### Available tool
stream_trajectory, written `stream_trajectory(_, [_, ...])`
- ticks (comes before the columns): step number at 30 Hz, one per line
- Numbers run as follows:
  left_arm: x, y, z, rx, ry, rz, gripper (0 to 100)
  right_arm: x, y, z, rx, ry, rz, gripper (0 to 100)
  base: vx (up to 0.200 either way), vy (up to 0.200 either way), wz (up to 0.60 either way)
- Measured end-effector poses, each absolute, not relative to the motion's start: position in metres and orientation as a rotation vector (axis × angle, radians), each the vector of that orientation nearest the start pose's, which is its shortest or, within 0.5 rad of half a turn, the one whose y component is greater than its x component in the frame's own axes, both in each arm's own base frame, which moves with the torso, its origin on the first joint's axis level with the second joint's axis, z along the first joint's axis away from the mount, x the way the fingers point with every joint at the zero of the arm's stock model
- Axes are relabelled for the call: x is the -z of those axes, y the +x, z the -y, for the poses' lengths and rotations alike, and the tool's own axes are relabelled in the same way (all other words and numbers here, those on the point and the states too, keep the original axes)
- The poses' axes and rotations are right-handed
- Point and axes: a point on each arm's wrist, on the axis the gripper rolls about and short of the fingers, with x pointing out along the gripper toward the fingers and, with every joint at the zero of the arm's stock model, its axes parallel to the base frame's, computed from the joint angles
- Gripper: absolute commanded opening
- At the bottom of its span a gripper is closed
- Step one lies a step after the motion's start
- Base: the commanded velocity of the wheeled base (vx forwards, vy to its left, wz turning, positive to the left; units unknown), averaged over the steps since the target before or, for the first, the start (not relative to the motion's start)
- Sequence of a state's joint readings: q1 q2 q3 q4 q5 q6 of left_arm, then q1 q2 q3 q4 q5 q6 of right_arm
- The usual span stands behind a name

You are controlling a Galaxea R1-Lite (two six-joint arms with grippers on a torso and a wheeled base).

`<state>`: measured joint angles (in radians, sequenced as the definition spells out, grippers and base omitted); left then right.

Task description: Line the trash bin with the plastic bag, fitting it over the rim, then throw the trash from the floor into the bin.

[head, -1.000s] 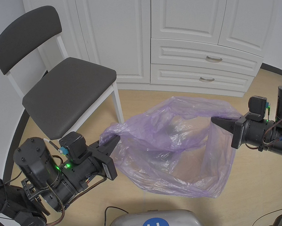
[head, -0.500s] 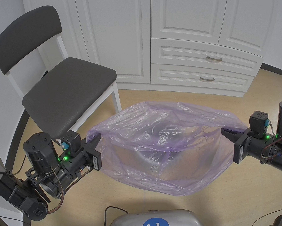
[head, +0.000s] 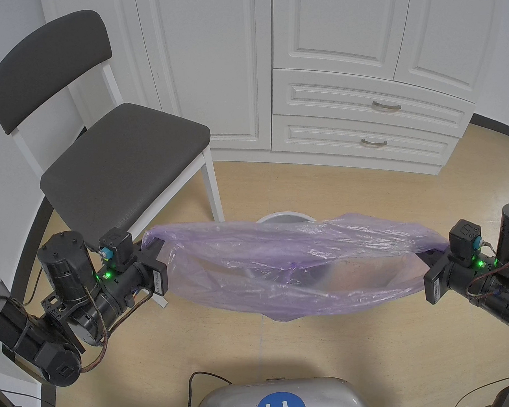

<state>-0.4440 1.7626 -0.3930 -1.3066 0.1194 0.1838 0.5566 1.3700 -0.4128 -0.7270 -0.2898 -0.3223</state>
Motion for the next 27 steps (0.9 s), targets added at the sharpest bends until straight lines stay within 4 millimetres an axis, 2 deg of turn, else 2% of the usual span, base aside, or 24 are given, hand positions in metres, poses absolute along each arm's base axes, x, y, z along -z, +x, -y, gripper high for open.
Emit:
stream_trajectory(13, [-0.132, 0.251, 0.101, 0.286, 0.199, -0.032, 0, -0.16, 0.188, -0.089, -0.199, -0.499, -0.228, 0, 0.0, 0.0, 0.0])
stream_trajectory(27, [-0.132, 0.258, 0.09, 0.27, 0.199, -0.031, 0, -0.151, 0.191, -0.076, -0.136, -0.59, -0.278, 0, 0.0, 0.0, 0.0])
